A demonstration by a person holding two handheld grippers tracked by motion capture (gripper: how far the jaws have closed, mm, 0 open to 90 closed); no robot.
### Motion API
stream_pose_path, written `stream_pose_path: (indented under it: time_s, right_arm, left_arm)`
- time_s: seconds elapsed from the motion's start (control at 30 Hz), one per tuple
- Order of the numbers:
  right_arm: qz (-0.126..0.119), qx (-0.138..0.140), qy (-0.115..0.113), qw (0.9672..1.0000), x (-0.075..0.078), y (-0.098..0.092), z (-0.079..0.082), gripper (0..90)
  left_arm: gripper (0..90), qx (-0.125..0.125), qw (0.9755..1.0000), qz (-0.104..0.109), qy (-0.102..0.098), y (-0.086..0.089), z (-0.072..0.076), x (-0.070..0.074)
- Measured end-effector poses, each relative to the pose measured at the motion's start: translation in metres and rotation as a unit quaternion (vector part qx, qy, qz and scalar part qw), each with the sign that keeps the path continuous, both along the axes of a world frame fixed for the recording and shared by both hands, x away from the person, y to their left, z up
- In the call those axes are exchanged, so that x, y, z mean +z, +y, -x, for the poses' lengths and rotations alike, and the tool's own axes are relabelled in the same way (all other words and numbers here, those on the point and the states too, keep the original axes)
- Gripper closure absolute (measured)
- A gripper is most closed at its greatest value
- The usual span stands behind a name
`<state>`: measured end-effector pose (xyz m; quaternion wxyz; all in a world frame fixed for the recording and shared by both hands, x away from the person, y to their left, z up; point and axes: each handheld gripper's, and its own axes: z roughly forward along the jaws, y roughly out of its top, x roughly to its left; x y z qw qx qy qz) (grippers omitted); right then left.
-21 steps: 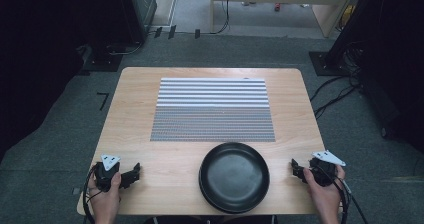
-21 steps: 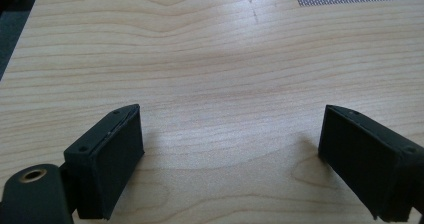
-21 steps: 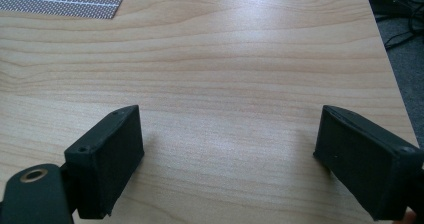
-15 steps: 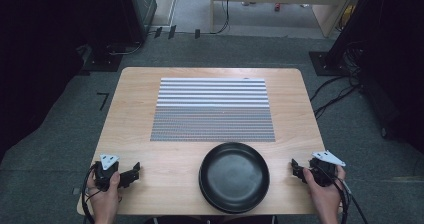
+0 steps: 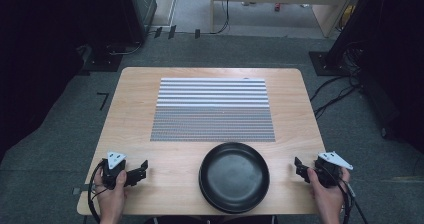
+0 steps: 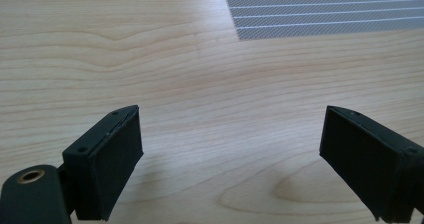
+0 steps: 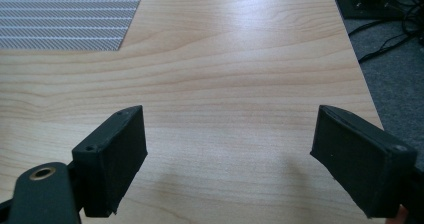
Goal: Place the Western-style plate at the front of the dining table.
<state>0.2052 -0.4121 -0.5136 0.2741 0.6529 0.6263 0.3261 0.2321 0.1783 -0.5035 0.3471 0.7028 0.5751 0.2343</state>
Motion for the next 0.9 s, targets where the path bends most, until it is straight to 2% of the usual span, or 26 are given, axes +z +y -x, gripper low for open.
stream_pose_path:
  time_s: [0.2, 0.47, 0.67, 0.9]
  right_arm:
    - [-0.012, 0.000, -0.009, 0.9999, 0.005, 0.002, 0.003, 13.6]
    - [-0.022, 0.015, -0.020, 0.9995, 0.011, 0.012, 0.006, 13.6]
    - [-0.026, 0.021, -0.022, 0.9992, 0.014, 0.017, 0.008, 13.6]
    - [-0.035, 0.036, -0.025, 0.9984, 0.018, 0.028, 0.010, 13.5]
  left_arm:
    - [9.6, -0.009, 0.9999, 0.010, -0.001, -0.009, 0.001, 0.001]
    - [9.6, -0.029, 0.9994, 0.017, -0.001, -0.024, 0.003, 0.004]
    - [9.6, -0.042, 0.9990, 0.018, 0.003, -0.033, 0.003, 0.006]
    - [9.6, -0.051, 0.9982, 0.032, 0.004, -0.050, 0.002, 0.011]
